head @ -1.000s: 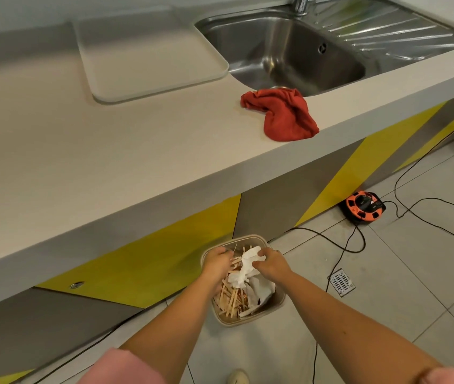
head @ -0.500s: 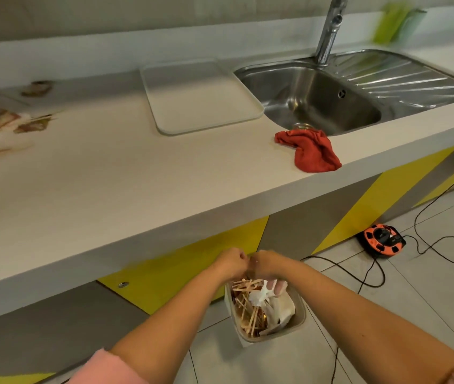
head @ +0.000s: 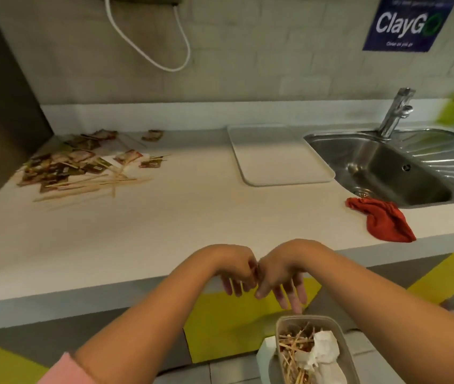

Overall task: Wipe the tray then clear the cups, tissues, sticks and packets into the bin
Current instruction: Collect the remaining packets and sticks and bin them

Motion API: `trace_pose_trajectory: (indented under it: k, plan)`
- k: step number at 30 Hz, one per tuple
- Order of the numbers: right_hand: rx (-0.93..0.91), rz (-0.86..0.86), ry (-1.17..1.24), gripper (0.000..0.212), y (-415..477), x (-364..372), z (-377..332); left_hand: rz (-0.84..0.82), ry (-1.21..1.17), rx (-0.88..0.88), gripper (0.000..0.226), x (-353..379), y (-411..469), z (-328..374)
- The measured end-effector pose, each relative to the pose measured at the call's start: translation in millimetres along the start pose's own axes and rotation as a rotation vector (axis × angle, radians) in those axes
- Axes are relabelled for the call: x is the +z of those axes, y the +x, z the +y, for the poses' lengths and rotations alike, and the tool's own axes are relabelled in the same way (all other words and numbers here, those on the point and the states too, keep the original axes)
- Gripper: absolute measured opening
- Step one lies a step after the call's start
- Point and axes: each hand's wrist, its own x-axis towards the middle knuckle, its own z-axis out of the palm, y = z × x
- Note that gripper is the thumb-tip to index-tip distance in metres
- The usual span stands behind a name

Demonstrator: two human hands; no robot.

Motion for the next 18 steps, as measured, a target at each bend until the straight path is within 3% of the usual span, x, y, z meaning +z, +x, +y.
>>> trace_pose_trajectory:
  k: [3, 12, 18]
  plan:
    - [-0.024, -0.001, -0.102, 0.042, -14, -21, -41, 0.057, -0.030, 0.009, 0.023, -32, -29, -23]
    - [-0.171, 0.226, -0.152, 0.033, -5, -72, -137, 0.348, -0.082, -0.040, 0.012, -104, -77, -102]
    - [-0.221, 0.355, -0.193, 0.019, 18, -105, -188, 0.614, -0.148, -0.112, 0.017, -146, -96, -166]
